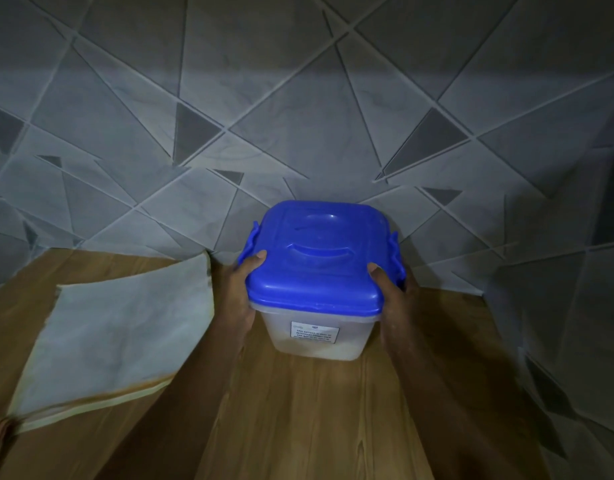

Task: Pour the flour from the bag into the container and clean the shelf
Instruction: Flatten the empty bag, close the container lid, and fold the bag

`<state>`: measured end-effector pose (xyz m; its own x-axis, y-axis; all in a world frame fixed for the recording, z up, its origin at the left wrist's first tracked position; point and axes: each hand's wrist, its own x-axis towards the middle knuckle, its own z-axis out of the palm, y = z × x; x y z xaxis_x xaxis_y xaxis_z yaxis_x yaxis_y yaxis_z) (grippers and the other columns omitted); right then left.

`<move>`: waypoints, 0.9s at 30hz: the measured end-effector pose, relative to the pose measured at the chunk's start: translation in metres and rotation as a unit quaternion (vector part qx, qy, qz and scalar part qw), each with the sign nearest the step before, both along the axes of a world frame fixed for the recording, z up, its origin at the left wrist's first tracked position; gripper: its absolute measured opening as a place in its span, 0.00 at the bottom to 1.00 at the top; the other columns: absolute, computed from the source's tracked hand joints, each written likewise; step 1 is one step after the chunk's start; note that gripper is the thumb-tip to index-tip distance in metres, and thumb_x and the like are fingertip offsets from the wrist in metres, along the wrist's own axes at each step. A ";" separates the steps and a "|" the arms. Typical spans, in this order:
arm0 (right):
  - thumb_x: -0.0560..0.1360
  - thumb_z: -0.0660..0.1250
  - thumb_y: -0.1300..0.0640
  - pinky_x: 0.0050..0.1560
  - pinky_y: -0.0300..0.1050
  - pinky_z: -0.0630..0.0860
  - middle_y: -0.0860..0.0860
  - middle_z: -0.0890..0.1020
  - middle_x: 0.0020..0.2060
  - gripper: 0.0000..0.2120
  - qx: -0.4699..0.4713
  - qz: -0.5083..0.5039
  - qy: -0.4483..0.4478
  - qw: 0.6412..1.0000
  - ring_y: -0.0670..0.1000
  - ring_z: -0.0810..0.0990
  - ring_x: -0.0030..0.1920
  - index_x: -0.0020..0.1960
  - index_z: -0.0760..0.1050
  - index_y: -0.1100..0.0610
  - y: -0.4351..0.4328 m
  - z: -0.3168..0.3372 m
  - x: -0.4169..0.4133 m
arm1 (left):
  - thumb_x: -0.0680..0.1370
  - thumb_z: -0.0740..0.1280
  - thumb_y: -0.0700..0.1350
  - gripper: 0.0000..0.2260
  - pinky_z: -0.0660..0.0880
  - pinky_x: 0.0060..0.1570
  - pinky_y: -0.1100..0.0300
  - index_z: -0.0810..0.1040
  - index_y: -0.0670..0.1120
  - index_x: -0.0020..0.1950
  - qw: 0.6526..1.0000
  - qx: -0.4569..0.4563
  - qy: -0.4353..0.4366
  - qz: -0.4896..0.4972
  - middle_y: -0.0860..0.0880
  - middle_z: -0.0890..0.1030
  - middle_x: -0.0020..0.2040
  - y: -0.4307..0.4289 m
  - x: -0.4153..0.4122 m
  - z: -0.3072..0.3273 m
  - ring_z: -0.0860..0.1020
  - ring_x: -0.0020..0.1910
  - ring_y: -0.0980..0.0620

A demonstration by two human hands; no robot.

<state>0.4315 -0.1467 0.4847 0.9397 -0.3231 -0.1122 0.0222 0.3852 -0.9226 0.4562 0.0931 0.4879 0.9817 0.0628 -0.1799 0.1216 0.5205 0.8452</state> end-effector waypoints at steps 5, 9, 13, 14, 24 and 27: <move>0.72 0.77 0.49 0.54 0.50 0.83 0.47 0.83 0.60 0.24 -0.051 -0.006 0.005 0.999 0.49 0.85 0.55 0.66 0.75 0.44 -0.003 0.004 -0.005 | 0.76 0.73 0.51 0.23 0.70 0.67 0.34 0.77 0.44 0.69 0.999 0.039 -0.007 0.006 0.38 0.80 0.65 0.000 -0.003 0.002 0.78 0.64 0.35; 0.73 0.74 0.41 0.57 0.50 0.80 0.45 0.84 0.60 0.26 -0.059 -0.015 -0.005 0.998 0.48 0.83 0.59 0.68 0.77 0.47 0.001 -0.002 -0.028 | 0.80 0.68 0.48 0.15 0.77 0.60 0.47 0.80 0.44 0.65 0.995 0.057 -0.015 0.079 0.43 0.84 0.60 -0.004 -0.019 0.001 0.82 0.60 0.41; 0.77 0.69 0.44 0.50 0.46 0.80 0.47 0.87 0.50 0.12 -0.067 -0.057 -0.006 0.996 0.49 0.85 0.53 0.53 0.83 0.49 0.014 -0.009 -0.068 | 0.80 0.67 0.49 0.18 0.74 0.66 0.50 0.76 0.45 0.69 0.986 0.063 0.036 0.150 0.47 0.83 0.62 -0.005 -0.051 -0.015 0.80 0.64 0.48; 0.79 0.68 0.45 0.51 0.48 0.80 0.49 0.87 0.48 0.10 -0.084 -0.066 -0.008 0.994 0.51 0.85 0.52 0.51 0.84 0.51 0.021 -0.014 -0.080 | 0.80 0.67 0.47 0.18 0.73 0.68 0.50 0.76 0.44 0.69 0.982 0.069 0.048 0.170 0.47 0.82 0.62 -0.004 -0.062 -0.020 0.80 0.64 0.48; 0.75 0.74 0.60 0.51 0.42 0.81 0.48 0.85 0.48 0.07 -0.201 -0.035 0.038 0.978 0.45 0.83 0.50 0.53 0.81 0.56 0.101 -0.047 -0.137 | 0.78 0.70 0.37 0.09 0.81 0.53 0.61 0.82 0.41 0.57 0.942 0.249 -0.024 0.225 0.46 0.86 0.53 0.036 -0.163 -0.029 0.84 0.53 0.52; 0.75 0.73 0.62 0.55 0.44 0.81 0.48 0.85 0.46 0.04 -0.215 -0.011 0.018 0.976 0.43 0.83 0.49 0.49 0.82 0.57 0.134 -0.042 -0.144 | 0.78 0.71 0.39 0.07 0.81 0.52 0.62 0.83 0.43 0.55 0.936 0.266 -0.033 0.227 0.49 0.86 0.50 0.061 -0.181 -0.022 0.84 0.50 0.55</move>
